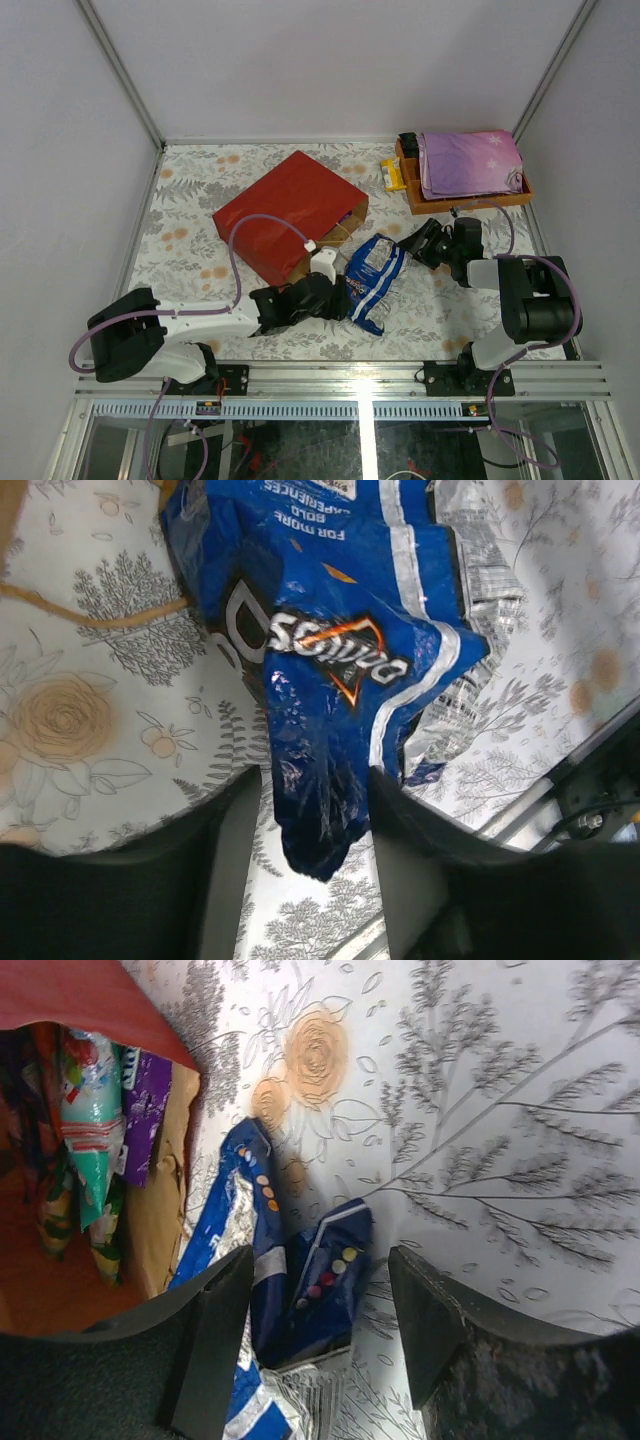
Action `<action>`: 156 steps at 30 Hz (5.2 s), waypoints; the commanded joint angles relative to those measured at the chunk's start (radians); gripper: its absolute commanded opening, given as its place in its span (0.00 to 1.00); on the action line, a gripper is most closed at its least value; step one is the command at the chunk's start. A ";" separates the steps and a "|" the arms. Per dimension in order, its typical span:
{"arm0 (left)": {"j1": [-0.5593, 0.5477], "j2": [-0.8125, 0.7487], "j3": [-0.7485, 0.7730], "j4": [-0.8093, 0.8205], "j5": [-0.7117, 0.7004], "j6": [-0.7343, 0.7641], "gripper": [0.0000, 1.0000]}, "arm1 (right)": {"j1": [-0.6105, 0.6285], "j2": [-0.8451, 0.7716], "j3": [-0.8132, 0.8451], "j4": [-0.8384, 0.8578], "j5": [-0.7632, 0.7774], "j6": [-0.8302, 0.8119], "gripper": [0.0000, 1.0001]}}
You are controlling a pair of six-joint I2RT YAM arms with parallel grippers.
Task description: Take the snacks out of the paper bag
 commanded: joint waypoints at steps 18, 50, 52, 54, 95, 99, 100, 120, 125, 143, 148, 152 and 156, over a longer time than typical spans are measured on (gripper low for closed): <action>0.289 -0.292 -0.087 -0.358 0.125 -0.051 0.00 | 0.079 -0.671 0.065 -0.589 0.325 -0.189 0.09; 0.108 -0.308 -0.229 -0.091 0.122 -0.130 0.80 | -0.025 -0.092 -0.126 0.450 -0.100 0.020 0.78; 0.122 -0.333 -0.272 -0.027 0.156 -0.125 0.82 | -0.048 -0.023 -0.145 0.616 -0.170 0.085 0.78; 0.138 -0.343 -0.306 0.049 0.189 -0.113 0.84 | -0.071 0.050 -0.167 0.786 -0.209 0.164 0.79; 0.273 -0.384 -0.011 -0.133 0.233 0.031 0.00 | -0.044 -0.538 0.012 -0.263 -0.074 -0.106 0.00; 0.279 -0.355 0.065 -0.238 0.258 0.057 0.00 | -0.035 -0.674 0.150 -0.598 0.115 -0.158 0.00; 0.280 -0.335 0.074 -0.254 0.261 0.061 0.00 | -0.035 -0.680 0.158 -0.643 0.138 -0.171 0.00; 0.177 -0.188 0.165 -0.318 0.201 0.082 1.00 | -0.026 -0.800 0.043 -0.780 0.158 -0.220 0.50; 0.059 -0.043 0.206 -0.148 0.284 0.039 0.92 | 0.041 -0.707 0.024 -0.748 0.165 -0.203 0.60; 0.310 0.309 0.078 0.135 0.435 0.045 0.77 | 0.042 -0.527 -0.227 -0.336 0.117 -0.018 0.59; 0.332 0.330 0.040 0.141 0.468 0.038 0.77 | 0.042 -0.411 -0.290 -0.134 0.022 0.076 0.66; 0.332 0.372 0.038 0.153 0.484 0.029 0.77 | 0.042 -0.518 -0.358 -0.063 0.047 0.125 0.76; 0.343 0.414 0.035 0.169 0.503 0.022 0.77 | 0.041 -0.797 -0.375 -0.260 0.177 0.101 0.55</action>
